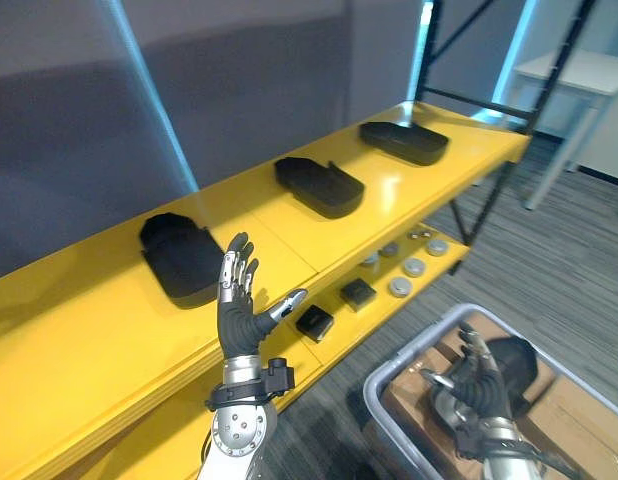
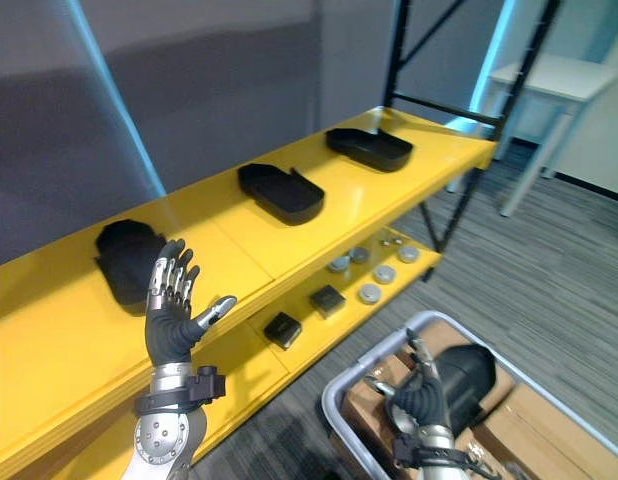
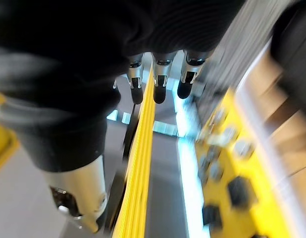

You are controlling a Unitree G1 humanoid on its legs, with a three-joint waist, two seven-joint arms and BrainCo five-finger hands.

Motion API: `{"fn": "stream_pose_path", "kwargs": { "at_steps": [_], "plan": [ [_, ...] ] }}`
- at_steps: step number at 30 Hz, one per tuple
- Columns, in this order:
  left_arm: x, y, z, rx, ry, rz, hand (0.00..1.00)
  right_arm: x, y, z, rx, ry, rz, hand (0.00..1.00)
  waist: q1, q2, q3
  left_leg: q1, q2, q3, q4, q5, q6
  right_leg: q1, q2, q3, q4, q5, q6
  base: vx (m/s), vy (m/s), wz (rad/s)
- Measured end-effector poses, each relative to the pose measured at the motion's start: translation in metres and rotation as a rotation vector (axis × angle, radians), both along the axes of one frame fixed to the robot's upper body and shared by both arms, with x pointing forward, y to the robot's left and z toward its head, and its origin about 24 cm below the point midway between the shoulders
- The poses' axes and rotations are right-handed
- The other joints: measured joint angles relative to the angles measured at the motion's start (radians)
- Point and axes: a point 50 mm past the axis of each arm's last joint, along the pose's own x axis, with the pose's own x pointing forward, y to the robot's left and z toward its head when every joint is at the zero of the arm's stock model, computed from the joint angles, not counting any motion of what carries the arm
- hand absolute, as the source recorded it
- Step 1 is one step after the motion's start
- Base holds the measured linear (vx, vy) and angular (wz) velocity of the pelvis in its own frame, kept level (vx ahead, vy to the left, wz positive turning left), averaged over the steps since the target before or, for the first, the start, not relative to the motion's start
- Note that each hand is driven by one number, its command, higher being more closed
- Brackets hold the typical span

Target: Walk over and take plastic housings, then place them on the shelf

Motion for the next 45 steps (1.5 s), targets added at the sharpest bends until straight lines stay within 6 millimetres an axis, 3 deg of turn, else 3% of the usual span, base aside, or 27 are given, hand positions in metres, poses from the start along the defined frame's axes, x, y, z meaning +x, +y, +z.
{"fn": "stream_pose_path", "kwargs": {
  "at_steps": [1,2,3,4,5,6,8,10,12,13,14,16,18,20,21,22,24,26,28,29,30,33,36,39,41,45],
  "plan": [
    [0.0,-0.001,0.0,0.009,-0.001,-0.004,0.0,-0.006,0.003,0.001,0.013,0.003,0.004,0.0,-0.003,-0.018,-0.001,-0.013,-0.01,0.048,0.029,-0.013,0.018,-0.002,-0.008,0.026,-0.036,0.047,0.01,-0.29,0.29,-1.64],
    [0.001,0.0,0.001,0.018,-0.007,-0.008,0.0,-0.006,0.005,-0.001,0.031,0.005,0.003,0.0,-0.004,-0.048,-0.007,-0.047,-0.017,0.127,0.056,-0.013,0.033,-0.02,-0.008,0.01,-0.14,0.204,0.009,-0.29,0.191,-1.73],
    [0.001,0.002,0.001,0.025,-0.009,-0.004,0.0,-0.002,0.006,-0.001,0.046,-0.004,-0.002,0.0,0.007,-0.046,-0.009,-0.064,0.008,0.184,0.049,-0.005,0.046,-0.032,-0.006,-0.045,-0.19,0.27,-0.064,-0.32,0.07,-2.09],
    [0.006,0.001,-0.003,0.033,0.01,-0.009,0.0,0.003,0.005,-0.002,0.071,-0.017,-0.034,0.0,0.009,-0.058,-0.004,-0.077,0.03,0.268,0.028,0.02,0.059,-0.056,-0.009,-0.328,-0.143,0.247,-0.113,-0.24,0.012,-1.68],
    [0.008,0.0,-0.007,0.035,0.03,-0.012,0.0,0.005,0.003,-0.004,0.077,-0.012,-0.05,0.0,0.012,-0.054,-0.003,-0.071,0.046,0.309,0.011,0.037,0.056,-0.061,-0.015,-0.455,-0.083,0.165,-0.169,-0.25,0.057,-1.95],
    [0.008,-0.001,-0.011,0.027,0.05,-0.023,0.0,0.012,0.0,-0.008,0.08,-0.007,-0.065,0.0,0.019,-0.033,0.006,-0.062,0.083,0.381,-0.017,0.062,0.052,-0.061,-0.029,-0.573,0.039,0.025,-0.174,-0.2,0.11,-1.78],
    [0.009,-0.001,-0.01,0.0,0.05,-0.06,0.0,0.02,-0.006,-0.015,0.084,0.012,-0.104,0.0,0.029,-0.004,0.022,-0.061,0.137,0.465,-0.027,0.086,0.039,-0.011,-0.13,-0.64,0.198,-0.147,-0.106,-0.2,0.039,-1.58],
    [0.011,-0.004,-0.014,-0.007,0.068,-0.089,0.0,0.019,-0.007,-0.023,0.086,0.044,-0.115,0.0,0.032,-0.008,0.019,-0.061,0.155,0.496,-0.042,0.094,0.025,0.049,-0.21,-0.683,0.206,-0.202,-0.079,-0.14,-0.175,-0.75],
    [0.014,-0.006,-0.022,0.004,0.104,-0.112,0.0,0.02,-0.007,-0.024,0.081,0.053,-0.117,0.0,0.034,-0.019,0.013,-0.064,0.156,0.512,-0.066,0.103,0.016,0.107,-0.222,-0.686,0.107,-0.227,-0.035,-0.08,-0.249,-0.39],
    [0.016,-0.007,-0.034,-0.004,0.162,-0.118,0.0,0.025,-0.011,-0.026,0.046,0.064,-0.112,0.0,0.034,0.007,0.009,-0.061,0.173,0.517,-0.114,0.131,0.009,0.109,-0.192,-0.7,0.044,-0.188,-0.054,-0.05,-0.293,-0.36],
    [0.02,-0.007,-0.049,-0.007,0.232,-0.112,0.0,0.031,-0.017,-0.032,0.02,0.096,-0.125,0.0,0.037,0.027,-0.004,-0.049,0.196,0.528,-0.17,0.182,-0.021,0.122,-0.145,-0.694,-0.025,-0.146,-0.085,-0.03,-0.325,-0.43],
    [0.026,0.009,-0.071,-0.017,0.334,-0.017,0.0,0.04,-0.021,-0.038,0.017,0.13,-0.135,0.0,0.052,0.034,-0.007,-0.022,0.253,0.549,-0.177,0.21,-0.061,0.131,-0.086,-0.669,-0.044,-0.133,-0.104,0.0,-0.275,-0.55],
    [0.026,0.03,-0.103,-0.003,0.478,0.088,0.0,0.044,-0.026,-0.04,0.012,0.143,-0.161,0.0,0.058,0.036,-0.005,-0.028,0.311,0.543,-0.076,0.214,-0.064,0.165,-0.045,-0.661,-0.044,-0.149,-0.139,0.04,-0.261,-0.36],
    [0.015,0.052,-0.139,0.004,0.643,0.192,0.0,0.049,-0.031,-0.042,-0.002,0.161,-0.174,0.0,0.063,0.037,0.004,-0.073,0.358,0.489,0.128,0.236,-0.028,0.225,-0.025,-0.649,-0.042,-0.166,-0.163,0.07,-0.211,-0.2],
    [0.006,0.063,-0.155,0.002,0.722,0.237,0.0,0.053,-0.032,-0.044,-0.012,0.172,-0.172,0.0,0.072,0.031,0.01,-0.119,0.355,0.419,0.239,0.254,0.002,0.25,-0.027,-0.632,-0.042,-0.171,-0.172,0.08,-0.099,-0.34],
    [-0.008,0.076,-0.173,0.011,0.811,0.3,0.0,0.065,-0.034,-0.043,-0.02,0.174,-0.174,0.0,0.099,0.029,0.014,-0.169,0.315,0.333,0.347,0.242,-0.009,0.262,-0.036,-0.604,-0.041,-0.174,-0.18,0.1,-0.031,-0.62],
    [-0.029,0.099,-0.193,0.017,0.924,0.407,0.0,0.085,-0.033,-0.041,-0.021,0.182,-0.176,0.0,0.139,0.031,0.02,-0.214,0.238,0.255,0.379,0.218,-0.044,0.263,-0.045,-0.56,-0.041,-0.171,-0.184,0.09,0.073,-0.68],
    [-0.057,0.131,-0.218,0.041,1.076,0.553,0.0,0.102,-0.022,-0.042,-0.012,0.206,-0.154,0.0,0.17,0.037,0.017,-0.203,0.188,0.238,0.183,0.218,-0.044,0.271,-0.052,-0.54,-0.046,-0.171,-0.184,0.12,0.113,-0.27],
    [-0.075,0.144,-0.234,0.048,1.178,0.619,0.0,0.113,-0.011,-0.041,-0.013,0.208,-0.121,0.0,0.173,0.041,0.018,-0.18,0.172,0.237,-0.02,0.247,-0.015,0.272,-0.058,-0.555,-0.053,-0.168,-0.179,0.1,0.1,0.09],
    [-0.08,0.146,-0.239,0.05,1.21,0.625,0.0,0.116,-0.009,-0.041,-0.011,0.21,-0.116,0.0,0.176,0.046,0.019,-0.165,0.17,0.235,-0.089,0.272,-0.003,0.273,-0.058,-0.564,-0.054,-0.169,-0.171,0.07,0.114,0.17],
    [-0.089,0.146,-0.248,0.08,1.272,0.62,0.0,0.123,-0.008,-0.041,-0.003,0.223,-0.124,0.0,0.183,0.045,0.024,-0.138,0.152,0.226,-0.157,0.351,-0.061,0.28,-0.073,-0.576,-0.056,-0.177,-0.151,0.08,0.169,0.31],
    [-0.103,0.136,-0.268,0.133,1.391,0.545,0.0,0.14,-0.002,-0.034,0.005,0.224,-0.124,0.0,0.183,0.04,0.028,-0.123,0.063,0.2,-0.243,0.399,-0.019,0.283,-0.152,-0.629,-0.058,-0.189,-0.104,0.06,0.21,0.54],
    [-0.105,0.131,-0.275,0.143,1.434,0.494,0.0,0.154,0.006,-0.027,0.02,0.222,-0.119,0.0,0.199,0.039,0.039,-0.126,0.026,0.18,-0.289,0.429,-0.001,0.279,-0.182,-0.659,-0.068,-0.187,-0.081,0.02,0.126,0.37],
    [-0.097,0.128,-0.274,0.147,1.415,0.461,0.0,0.18,0.013,-0.002,0.081,0.171,-0.13,0.0,0.226,0.037,0.089,-0.152,0.01,0.154,-0.329,0.464,0.008,0.249,-0.194,-0.684,-0.069,-0.179,-0.069,-0.04,0.066,0.31],
    [-0.085,0.123,-0.271,0.166,1.381,0.423,0.0,0.208,0.014,0.039,0.14,0.089,-0.163,0.0,0.251,0.036,0.149,-0.207,0.007,0.131,-0.346,0.497,0.009,0.2,-0.191,-0.701,-0.073,-0.161,-0.067,-0.09,0.061,0.24],
    [-0.076,0.116,-0.269,0.166,1.357,0.386,0.0,0.229,0.01,0.084,0.191,0.013,-0.224,0.0,0.287,0.018,0.223,-0.255,0.005,0.102,-0.345,0.513,0.008,0.174,-0.186,-0.726,-0.087,-0.147,-0.069,-0.03,0.023,0.22]
  ]
}}
